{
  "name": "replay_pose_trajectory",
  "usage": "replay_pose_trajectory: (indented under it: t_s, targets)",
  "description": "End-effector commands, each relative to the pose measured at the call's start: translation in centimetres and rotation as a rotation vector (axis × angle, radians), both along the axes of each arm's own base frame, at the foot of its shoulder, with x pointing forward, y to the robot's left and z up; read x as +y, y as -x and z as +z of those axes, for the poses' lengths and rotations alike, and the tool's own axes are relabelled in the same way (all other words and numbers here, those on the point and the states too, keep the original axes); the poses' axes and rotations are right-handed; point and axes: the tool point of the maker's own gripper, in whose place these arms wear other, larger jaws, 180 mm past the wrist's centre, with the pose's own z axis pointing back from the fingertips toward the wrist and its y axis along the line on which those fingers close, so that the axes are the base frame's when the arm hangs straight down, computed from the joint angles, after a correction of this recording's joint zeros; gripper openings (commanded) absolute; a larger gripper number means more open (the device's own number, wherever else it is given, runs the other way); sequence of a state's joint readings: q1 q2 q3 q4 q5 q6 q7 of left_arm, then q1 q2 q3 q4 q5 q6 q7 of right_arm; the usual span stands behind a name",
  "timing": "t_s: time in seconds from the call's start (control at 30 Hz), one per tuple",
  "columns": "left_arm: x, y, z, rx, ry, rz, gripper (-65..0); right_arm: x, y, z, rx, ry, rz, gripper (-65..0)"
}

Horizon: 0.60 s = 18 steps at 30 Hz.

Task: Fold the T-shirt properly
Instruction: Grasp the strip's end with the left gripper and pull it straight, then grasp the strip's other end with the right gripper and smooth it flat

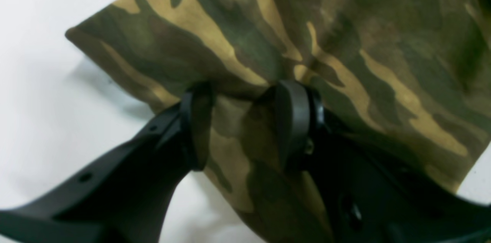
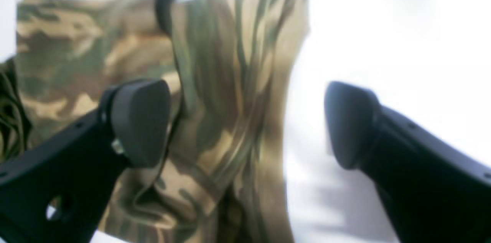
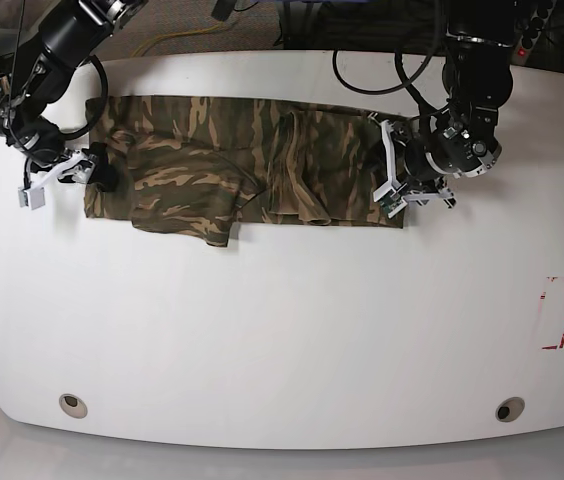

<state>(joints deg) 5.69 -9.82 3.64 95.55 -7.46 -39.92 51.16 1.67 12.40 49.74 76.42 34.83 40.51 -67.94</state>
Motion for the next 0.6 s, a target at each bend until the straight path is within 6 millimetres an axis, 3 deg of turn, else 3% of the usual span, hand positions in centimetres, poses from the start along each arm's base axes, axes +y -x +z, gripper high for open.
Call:
replay_pose_trajectory:
  t_s: [0.0, 0.1, 0.23, 0.43, 0.57]
  targets:
    - [1.5, 0.7, -0.6, 0.026, -0.069, 0.0, -40.7, 0.0, 1.7, -1.2, 0.082, 0.014, 0.018, -5.1]
    - [1.6, 1.1, -0.8, 0.036, -0.07, -0.001, -40.7, 2.6, 1.5, -1.2, 0.091, 0.025, 0.097, -5.1]
    - [2.4, 1.1, -0.9, 0.039, -0.069, 0.032, -40.7, 3.5, 0.5, 0.8, 0.009, 0.072, 0.101, -5.1]
    - [2.8, 1.1, -0.9, 0.039, -0.069, 0.049, -40.7, 1.2, -1.4, 3.1, -0.043, 0.142, 0.105, -5.1]
    - [2.8, 1.2, -1.0, 0.044, -0.069, 0.05, -40.7, 0.7, -2.9, 4.5, -0.076, 0.16, 0.109, -5.1]
